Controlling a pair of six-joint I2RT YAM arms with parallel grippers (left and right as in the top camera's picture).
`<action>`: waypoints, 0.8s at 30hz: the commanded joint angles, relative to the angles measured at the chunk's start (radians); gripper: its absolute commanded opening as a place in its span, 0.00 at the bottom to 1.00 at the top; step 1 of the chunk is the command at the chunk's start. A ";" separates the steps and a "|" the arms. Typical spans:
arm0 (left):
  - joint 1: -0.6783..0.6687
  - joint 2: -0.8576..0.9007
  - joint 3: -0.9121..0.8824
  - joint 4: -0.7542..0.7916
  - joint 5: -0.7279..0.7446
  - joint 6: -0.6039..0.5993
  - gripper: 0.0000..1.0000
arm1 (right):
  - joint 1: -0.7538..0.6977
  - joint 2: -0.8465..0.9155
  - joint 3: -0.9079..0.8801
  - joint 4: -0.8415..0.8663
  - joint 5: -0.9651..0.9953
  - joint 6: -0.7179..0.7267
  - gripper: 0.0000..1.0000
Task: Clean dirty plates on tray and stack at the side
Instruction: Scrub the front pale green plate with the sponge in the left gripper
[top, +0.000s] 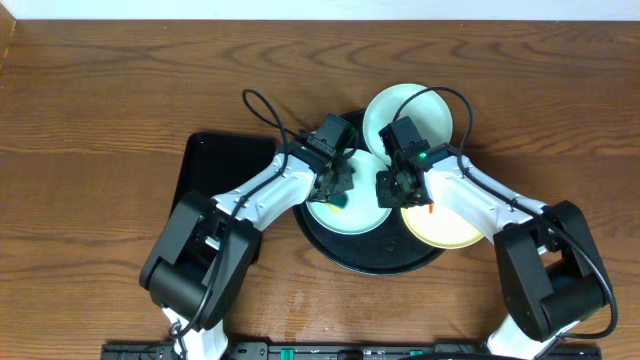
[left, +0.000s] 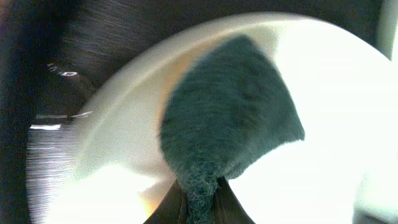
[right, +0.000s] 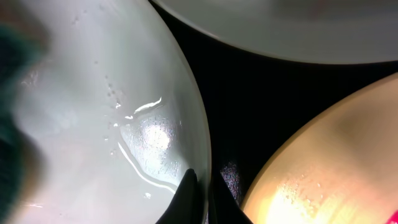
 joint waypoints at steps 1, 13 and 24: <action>-0.049 0.050 -0.027 0.023 0.334 0.013 0.07 | 0.005 0.016 -0.010 -0.001 0.039 -0.014 0.01; -0.047 0.050 -0.027 0.007 0.311 0.114 0.07 | 0.005 0.016 -0.010 -0.001 0.039 -0.014 0.01; 0.050 0.046 -0.023 -0.230 -0.293 0.077 0.07 | 0.005 0.016 -0.010 -0.019 0.039 -0.016 0.01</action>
